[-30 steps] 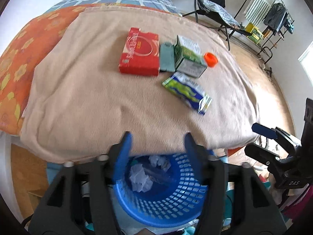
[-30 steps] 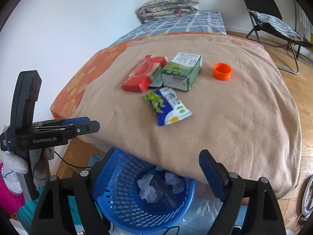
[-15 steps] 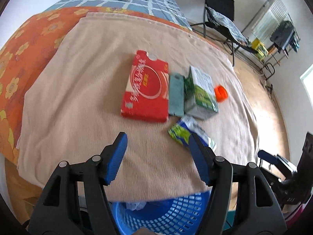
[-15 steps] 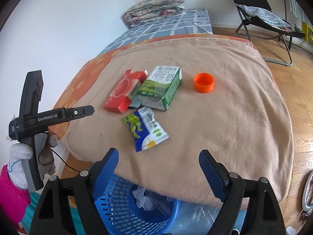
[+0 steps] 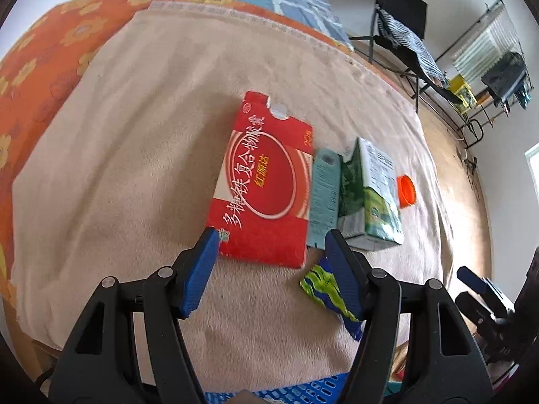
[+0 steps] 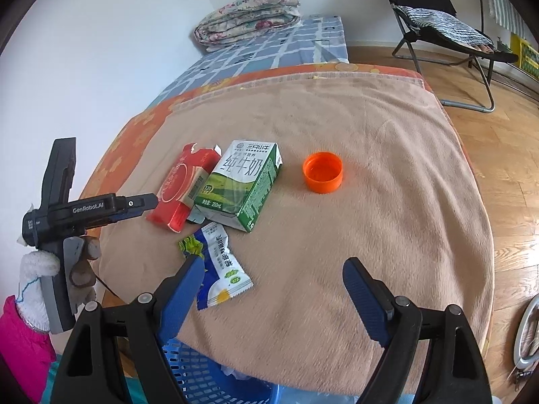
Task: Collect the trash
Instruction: 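Grasp the red medicine box with the left gripper while the right grasps the orange cap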
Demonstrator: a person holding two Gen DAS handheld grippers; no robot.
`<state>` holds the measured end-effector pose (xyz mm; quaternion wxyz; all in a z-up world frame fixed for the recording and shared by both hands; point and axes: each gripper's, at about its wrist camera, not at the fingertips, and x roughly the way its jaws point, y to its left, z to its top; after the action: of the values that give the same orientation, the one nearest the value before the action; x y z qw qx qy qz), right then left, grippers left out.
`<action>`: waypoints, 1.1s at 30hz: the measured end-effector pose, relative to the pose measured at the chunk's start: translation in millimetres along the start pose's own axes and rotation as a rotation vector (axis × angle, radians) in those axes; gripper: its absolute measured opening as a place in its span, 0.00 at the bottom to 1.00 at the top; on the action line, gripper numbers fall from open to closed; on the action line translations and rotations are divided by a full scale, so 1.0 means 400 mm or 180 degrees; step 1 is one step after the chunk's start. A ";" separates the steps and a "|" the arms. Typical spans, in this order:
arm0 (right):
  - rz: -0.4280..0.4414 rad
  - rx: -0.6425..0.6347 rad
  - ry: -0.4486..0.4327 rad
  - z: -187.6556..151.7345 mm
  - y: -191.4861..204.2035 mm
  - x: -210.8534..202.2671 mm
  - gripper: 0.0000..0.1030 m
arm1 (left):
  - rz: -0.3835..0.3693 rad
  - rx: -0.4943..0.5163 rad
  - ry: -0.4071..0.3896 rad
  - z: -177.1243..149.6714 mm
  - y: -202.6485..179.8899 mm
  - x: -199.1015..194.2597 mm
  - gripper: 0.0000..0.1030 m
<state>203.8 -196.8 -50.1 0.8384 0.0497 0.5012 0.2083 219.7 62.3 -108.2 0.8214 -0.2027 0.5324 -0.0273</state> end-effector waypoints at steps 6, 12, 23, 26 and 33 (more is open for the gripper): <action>-0.0110 0.0033 -0.0006 0.028 -0.029 0.025 0.84 | 0.0046 0.0035 0.0068 0.030 0.001 0.040 0.65; -0.0075 0.0186 0.0012 0.057 -0.061 0.049 0.84 | 0.0009 -0.0089 0.0008 0.057 0.008 0.055 0.75; -0.0195 0.0134 0.0021 0.093 -0.074 0.101 0.84 | 0.0394 0.0299 0.0147 0.061 -0.039 0.123 0.78; -0.0254 0.0169 0.0033 0.107 -0.087 0.123 0.84 | 0.0532 0.0390 0.0199 0.056 -0.049 0.146 0.79; -0.0360 0.0226 0.0091 0.142 -0.108 0.192 0.83 | 0.0590 0.0339 0.0105 0.054 -0.053 0.160 0.80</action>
<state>297.1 -198.1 -97.5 0.8393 0.0480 0.5223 0.1433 270.1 32.6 -148.1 0.8211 -0.1081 0.5601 0.0171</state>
